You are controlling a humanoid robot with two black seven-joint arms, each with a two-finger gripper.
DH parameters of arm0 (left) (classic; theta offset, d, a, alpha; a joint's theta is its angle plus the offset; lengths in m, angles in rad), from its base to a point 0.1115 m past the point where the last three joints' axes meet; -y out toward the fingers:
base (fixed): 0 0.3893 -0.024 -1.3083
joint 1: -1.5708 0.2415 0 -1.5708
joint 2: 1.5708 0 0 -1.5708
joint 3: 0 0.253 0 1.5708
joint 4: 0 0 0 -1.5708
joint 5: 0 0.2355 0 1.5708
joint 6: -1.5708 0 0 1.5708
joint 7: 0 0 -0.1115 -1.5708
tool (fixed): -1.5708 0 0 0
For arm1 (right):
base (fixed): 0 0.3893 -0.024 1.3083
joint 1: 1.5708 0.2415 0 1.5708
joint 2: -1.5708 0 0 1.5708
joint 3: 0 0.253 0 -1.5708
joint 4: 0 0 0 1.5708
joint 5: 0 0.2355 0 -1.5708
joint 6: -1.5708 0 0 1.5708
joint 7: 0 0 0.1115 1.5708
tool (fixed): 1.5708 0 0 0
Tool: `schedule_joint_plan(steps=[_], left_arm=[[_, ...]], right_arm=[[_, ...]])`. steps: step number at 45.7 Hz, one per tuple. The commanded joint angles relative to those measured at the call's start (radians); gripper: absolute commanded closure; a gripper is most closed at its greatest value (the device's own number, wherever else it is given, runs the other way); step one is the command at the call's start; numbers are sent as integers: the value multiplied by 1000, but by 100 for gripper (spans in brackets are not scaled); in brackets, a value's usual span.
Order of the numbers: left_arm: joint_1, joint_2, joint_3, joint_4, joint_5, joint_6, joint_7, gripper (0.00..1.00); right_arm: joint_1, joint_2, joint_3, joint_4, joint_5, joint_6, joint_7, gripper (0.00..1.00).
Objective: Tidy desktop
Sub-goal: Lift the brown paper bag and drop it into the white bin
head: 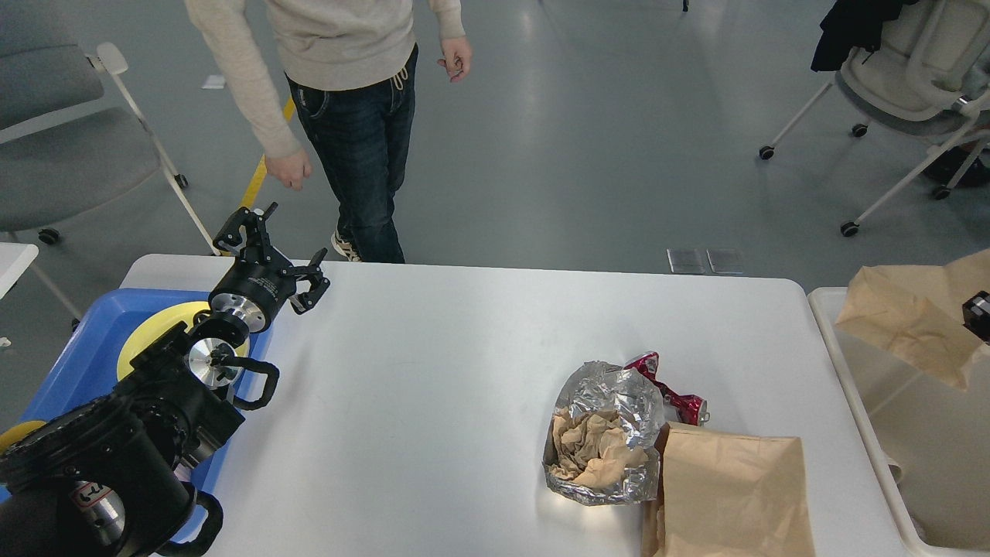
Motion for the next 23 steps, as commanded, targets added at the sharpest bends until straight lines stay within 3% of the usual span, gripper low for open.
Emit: schedule_joint_plan(steps=[1,6,7,12,13,23], left_arm=[[0,0,-2,0,0,0,0,4],[0,0,0,0,0,0,0,4],[0,0,0,0,0,0,0,4],[0,0,0,0,0,0,0,4],[0,0,0,0,0,0,0,4],[0,0,0,0,0,0,0,4]], right_arm=[[-166,39,71,-104,-3,-24,1,100],[-255,96,79,-219,-1,-24,1,100],[-270,104,81,-239,-1,-24,1,94],[-322,138,82,-322,-1,-24,3,11],[-328,144,82,-334,-1,-24,4,0],[-364,167,82,-334,-1,-10,6,0]])
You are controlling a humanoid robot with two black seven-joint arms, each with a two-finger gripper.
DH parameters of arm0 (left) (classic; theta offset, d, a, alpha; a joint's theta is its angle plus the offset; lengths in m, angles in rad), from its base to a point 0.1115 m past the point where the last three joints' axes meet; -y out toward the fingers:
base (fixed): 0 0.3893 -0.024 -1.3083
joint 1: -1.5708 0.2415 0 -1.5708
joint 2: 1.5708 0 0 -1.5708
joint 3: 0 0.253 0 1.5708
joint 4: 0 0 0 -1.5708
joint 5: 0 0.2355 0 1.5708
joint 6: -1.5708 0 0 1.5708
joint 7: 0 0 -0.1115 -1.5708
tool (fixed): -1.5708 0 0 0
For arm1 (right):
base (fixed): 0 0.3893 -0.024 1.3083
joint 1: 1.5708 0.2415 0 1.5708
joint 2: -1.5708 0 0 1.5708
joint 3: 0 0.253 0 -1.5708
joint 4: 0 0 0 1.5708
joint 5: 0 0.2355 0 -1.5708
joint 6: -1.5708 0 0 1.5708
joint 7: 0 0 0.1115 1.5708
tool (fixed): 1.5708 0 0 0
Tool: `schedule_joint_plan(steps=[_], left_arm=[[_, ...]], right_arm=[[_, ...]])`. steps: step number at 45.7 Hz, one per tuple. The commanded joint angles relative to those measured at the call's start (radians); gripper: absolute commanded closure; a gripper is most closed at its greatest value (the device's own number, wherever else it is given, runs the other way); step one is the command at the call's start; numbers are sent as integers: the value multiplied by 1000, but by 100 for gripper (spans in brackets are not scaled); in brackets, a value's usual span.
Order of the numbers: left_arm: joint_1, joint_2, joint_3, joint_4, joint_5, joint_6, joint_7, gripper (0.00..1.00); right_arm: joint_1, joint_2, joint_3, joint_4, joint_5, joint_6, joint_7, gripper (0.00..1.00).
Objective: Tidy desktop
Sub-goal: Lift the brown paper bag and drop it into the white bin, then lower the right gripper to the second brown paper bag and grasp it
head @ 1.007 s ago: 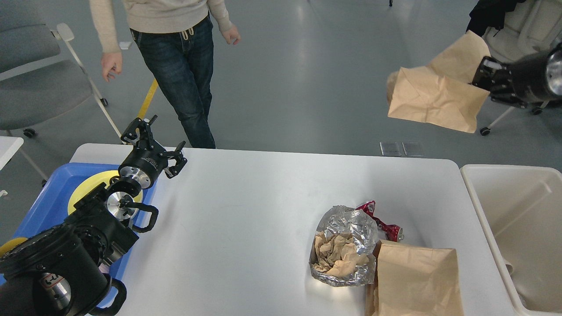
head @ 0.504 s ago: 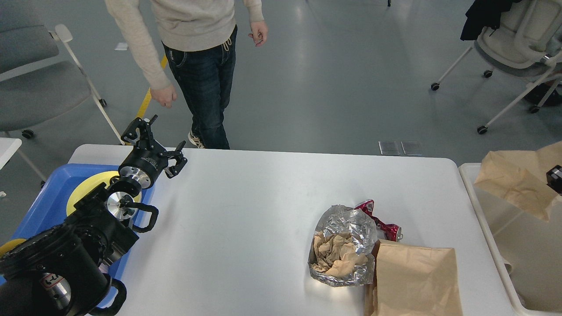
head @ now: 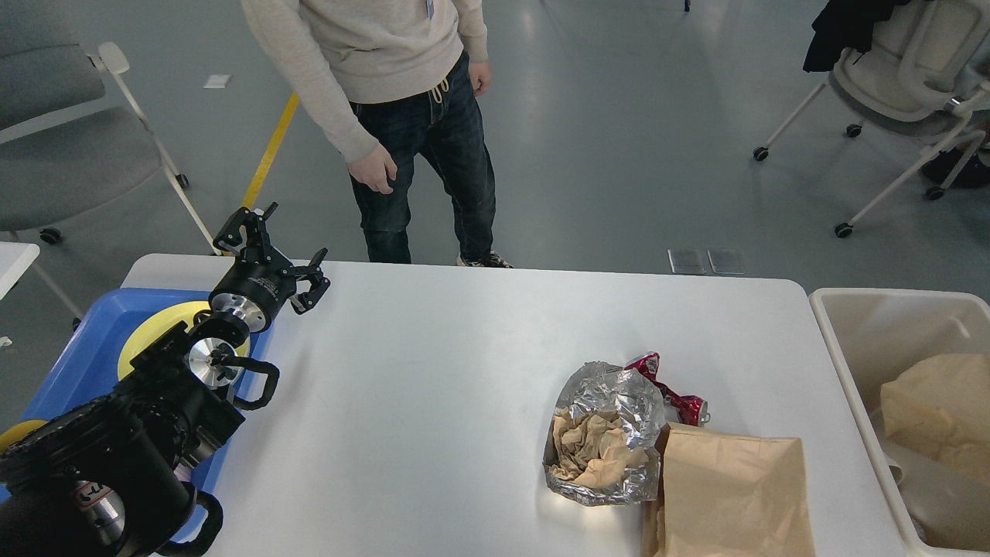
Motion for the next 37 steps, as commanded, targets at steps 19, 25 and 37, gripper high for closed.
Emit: schedule_joint_plan(steps=[19,25,37], left_arm=[[0,0,0,0,0,0,0,4],[0,0,0,0,0,0,0,4],[0,0,0,0,0,0,0,4]], right_arm=[[216,143,-222,8,-248,20,3,0],[359,234,-406,50,-303,46,0,0],[835,227,-598,518,-309,388,-1,0]])
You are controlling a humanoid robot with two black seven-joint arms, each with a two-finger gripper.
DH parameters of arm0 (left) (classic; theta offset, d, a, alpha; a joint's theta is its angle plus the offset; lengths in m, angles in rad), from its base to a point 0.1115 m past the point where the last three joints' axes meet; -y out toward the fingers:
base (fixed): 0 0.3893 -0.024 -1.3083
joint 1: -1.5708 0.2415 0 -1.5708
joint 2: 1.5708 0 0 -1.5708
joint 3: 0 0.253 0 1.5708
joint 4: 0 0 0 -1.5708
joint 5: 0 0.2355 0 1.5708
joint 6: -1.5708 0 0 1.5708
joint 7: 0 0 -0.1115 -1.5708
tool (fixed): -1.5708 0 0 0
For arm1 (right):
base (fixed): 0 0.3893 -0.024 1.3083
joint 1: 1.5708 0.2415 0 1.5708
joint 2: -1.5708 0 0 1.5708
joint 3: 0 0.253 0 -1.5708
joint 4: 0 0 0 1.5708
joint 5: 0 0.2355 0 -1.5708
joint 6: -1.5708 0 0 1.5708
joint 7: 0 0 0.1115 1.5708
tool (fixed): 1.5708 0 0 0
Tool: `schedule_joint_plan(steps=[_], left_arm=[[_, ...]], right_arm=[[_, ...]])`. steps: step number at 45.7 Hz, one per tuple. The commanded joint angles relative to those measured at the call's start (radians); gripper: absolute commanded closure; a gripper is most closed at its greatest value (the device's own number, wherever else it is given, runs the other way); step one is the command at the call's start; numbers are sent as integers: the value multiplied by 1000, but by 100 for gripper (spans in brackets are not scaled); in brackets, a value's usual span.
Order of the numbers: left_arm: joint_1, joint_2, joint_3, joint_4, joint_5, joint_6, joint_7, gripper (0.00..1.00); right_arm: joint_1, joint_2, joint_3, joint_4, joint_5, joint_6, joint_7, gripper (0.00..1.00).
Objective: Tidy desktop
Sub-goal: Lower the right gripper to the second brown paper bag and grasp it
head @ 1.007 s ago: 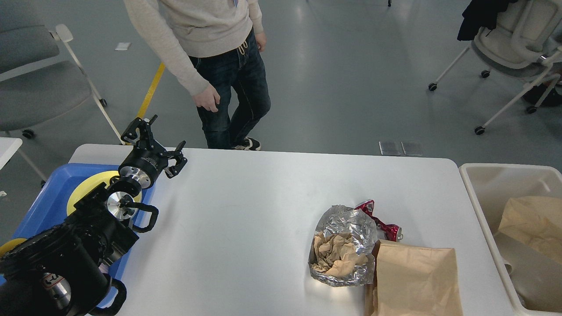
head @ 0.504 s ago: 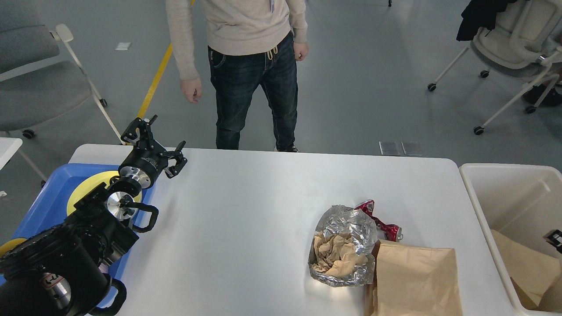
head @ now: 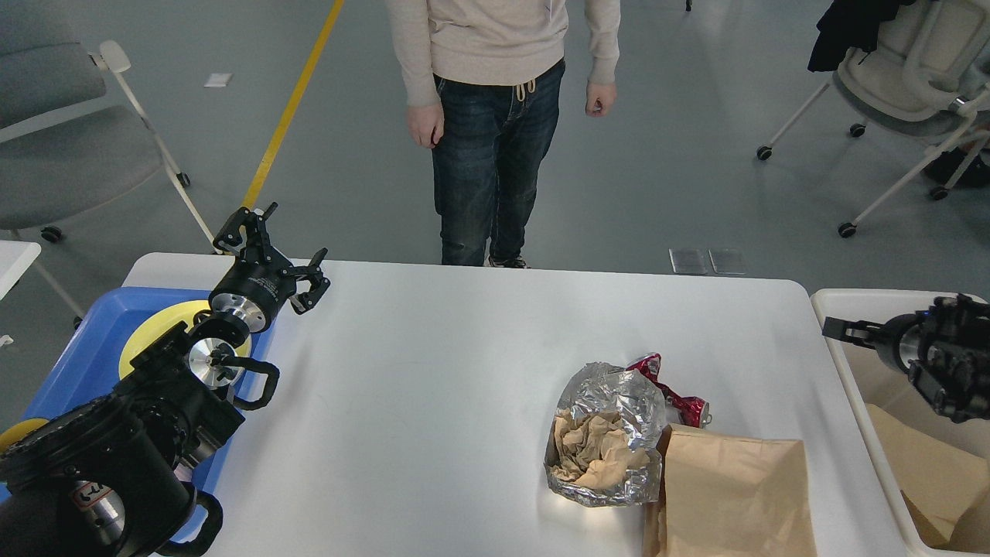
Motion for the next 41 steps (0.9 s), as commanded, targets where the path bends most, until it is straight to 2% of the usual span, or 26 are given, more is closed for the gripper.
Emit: schedule_joint_plan(steps=[1,8,13,16,32,36,41], left_arm=[[0,0,0,0,0,0,0,4],[0,0,0,0,0,0,0,4],[0,0,0,0,0,0,0,4],[0,0,0,0,0,0,0,4],[0,0,0,0,0,0,0,4],[0,0,0,1,0,0,0,4],[0,0,0,0,0,0,0,4]], right_arm=[[202,-6,-71,224,-4,159,0,0],[312,-6,-81,429,-3,370,-4,0],[394,-20,-72,504,3,550,-4,0],[449,-43,-71,547,7,619,-4,0],[691,-116,-143,706,3,622,-5,0],[679,-116,-155,705,0,622,-5,0],[563,-115,-144,693,-4,618,-7,0]])
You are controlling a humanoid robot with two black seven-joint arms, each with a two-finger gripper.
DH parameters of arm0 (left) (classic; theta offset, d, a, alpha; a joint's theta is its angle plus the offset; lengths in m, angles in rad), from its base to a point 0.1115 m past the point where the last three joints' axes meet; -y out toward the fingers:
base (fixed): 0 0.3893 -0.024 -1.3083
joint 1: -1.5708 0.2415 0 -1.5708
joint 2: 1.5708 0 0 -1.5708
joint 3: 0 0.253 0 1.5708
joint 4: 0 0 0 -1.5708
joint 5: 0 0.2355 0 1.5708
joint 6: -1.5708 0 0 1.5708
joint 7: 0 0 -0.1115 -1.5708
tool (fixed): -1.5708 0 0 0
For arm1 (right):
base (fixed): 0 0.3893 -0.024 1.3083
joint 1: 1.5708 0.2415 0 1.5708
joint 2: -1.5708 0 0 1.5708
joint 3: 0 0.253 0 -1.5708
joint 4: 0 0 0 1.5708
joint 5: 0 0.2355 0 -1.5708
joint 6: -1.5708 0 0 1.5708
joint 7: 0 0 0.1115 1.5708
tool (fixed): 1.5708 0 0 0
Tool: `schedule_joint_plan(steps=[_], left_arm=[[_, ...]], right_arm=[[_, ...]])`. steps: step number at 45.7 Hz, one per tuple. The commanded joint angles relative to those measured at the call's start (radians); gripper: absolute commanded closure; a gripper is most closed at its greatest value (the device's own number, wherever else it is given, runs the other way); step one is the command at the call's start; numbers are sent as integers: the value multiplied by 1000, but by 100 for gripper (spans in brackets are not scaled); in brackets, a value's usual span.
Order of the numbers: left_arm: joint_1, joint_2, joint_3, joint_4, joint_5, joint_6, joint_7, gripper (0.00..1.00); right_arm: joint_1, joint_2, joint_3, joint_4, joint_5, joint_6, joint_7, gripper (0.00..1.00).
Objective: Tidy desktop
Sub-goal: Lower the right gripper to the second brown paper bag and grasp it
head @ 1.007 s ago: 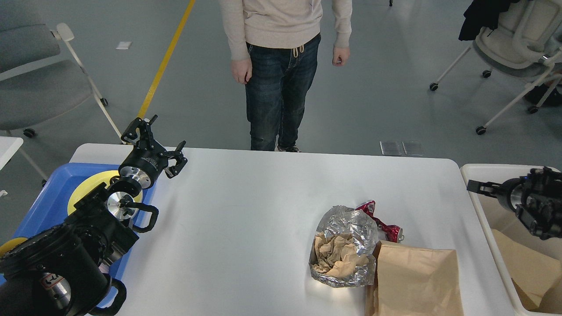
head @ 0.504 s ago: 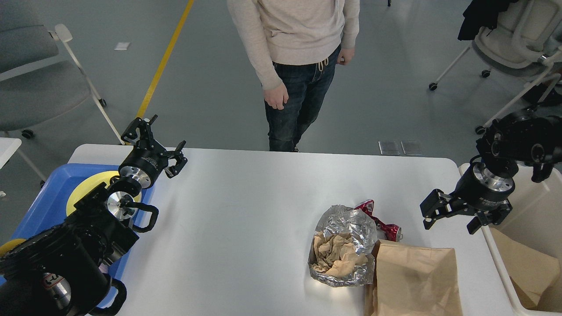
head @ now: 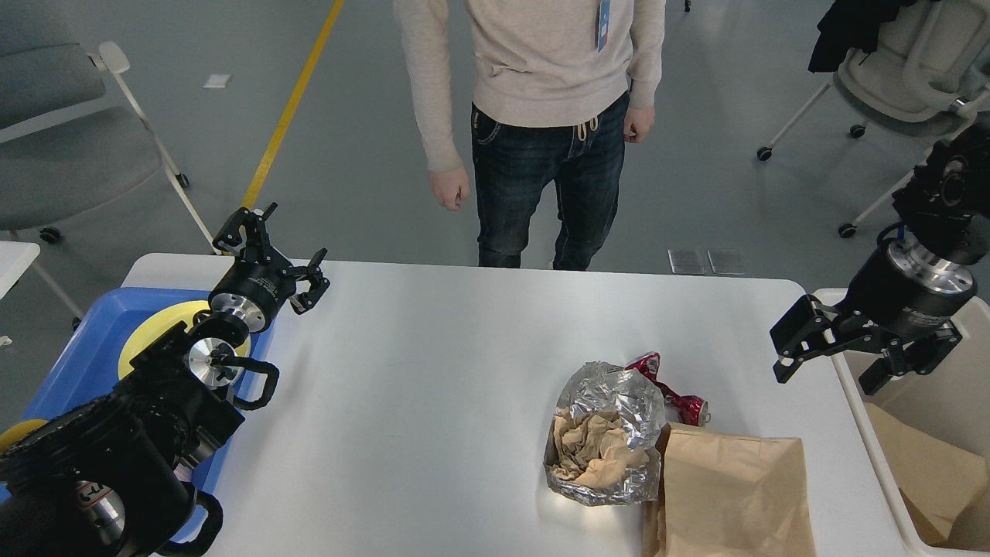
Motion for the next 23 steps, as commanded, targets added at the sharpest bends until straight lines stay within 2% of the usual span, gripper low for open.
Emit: schedule_joint_plan(steps=[1,14,23], left_arm=[[0,0,0,-1,0,0,0,4],[0,0,0,-1,0,0,0,4],[0,0,0,-1,0,0,0,4]], right_arm=[[-131,4,9,-19,-4,-18,-2,0],[-409,25,38,-109,-1,-231,-2,0],[-529,25,89,-180,-1,-250,-2,0]])
